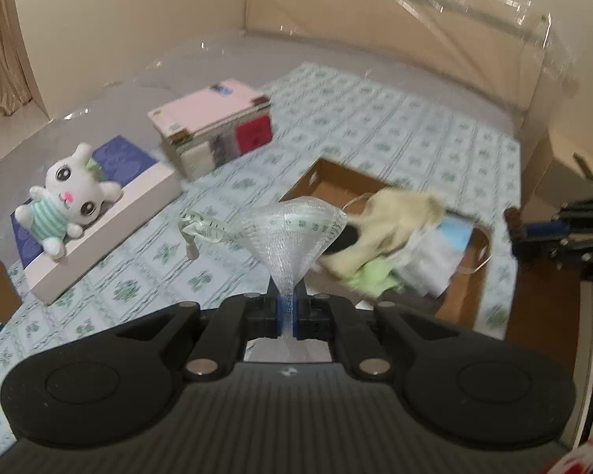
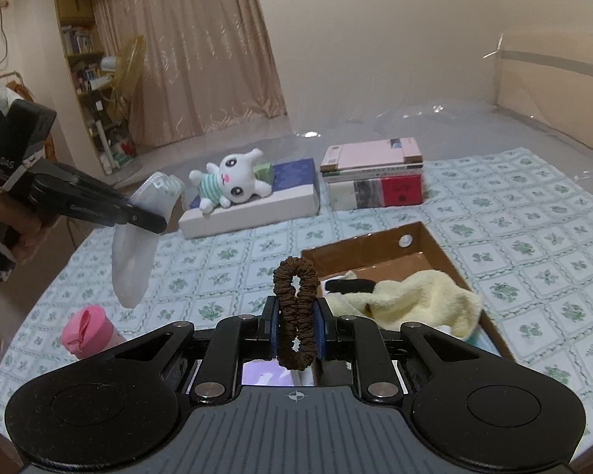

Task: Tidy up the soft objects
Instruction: 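Carry the mesh bag and hair tie over the box with both grippers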

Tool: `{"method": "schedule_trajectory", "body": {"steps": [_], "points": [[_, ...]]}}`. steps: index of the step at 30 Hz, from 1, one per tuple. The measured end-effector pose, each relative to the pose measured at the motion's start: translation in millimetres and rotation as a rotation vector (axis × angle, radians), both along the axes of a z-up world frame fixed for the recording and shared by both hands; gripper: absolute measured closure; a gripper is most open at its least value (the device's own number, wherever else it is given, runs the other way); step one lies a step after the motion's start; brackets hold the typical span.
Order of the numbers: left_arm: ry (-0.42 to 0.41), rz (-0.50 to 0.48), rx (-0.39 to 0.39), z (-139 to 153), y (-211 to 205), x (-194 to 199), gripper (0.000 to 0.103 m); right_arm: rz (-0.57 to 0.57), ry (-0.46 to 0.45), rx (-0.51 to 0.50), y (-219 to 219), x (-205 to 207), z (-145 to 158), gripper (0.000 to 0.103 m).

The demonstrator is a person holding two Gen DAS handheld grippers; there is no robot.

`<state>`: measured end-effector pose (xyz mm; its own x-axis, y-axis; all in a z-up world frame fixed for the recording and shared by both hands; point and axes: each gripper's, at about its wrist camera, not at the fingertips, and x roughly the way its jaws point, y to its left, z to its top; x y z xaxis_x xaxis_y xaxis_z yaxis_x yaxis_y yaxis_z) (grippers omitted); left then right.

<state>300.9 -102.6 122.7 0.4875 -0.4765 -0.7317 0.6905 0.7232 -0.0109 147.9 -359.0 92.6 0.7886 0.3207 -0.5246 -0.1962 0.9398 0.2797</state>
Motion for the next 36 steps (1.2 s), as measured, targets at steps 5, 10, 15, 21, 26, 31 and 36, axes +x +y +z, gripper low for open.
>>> {"method": "schedule_trajectory", "body": {"steps": [5, 10, 15, 21, 26, 31, 36], "points": [[-0.019, 0.011, -0.093, 11, -21, -20, 0.099, -0.035, -0.012, 0.010, -19, -10, 5, 0.085], [-0.012, 0.012, -0.175, 14, -47, -31, 0.099, -0.077, -0.008, 0.028, -44, -15, 2, 0.085], [0.011, 0.031, -0.239, 7, -76, -39, 0.099, -0.108, 0.005, 0.041, -68, -20, -5, 0.085], [0.037, 0.093, -0.281, -13, -103, -46, 0.100, -0.124, 0.010, 0.052, -84, -22, -14, 0.085], [0.056, 0.113, -0.286, -27, -121, -49, 0.100, -0.133, 0.023, 0.067, -95, -24, -22, 0.085], [0.058, 0.107, -0.262, -38, -134, -53, 0.100, -0.153, 0.033, 0.077, -105, -28, -26, 0.085], [0.073, 0.106, -0.252, -45, -142, -54, 0.100, -0.166, 0.047, 0.082, -113, -32, -31, 0.085]]}}
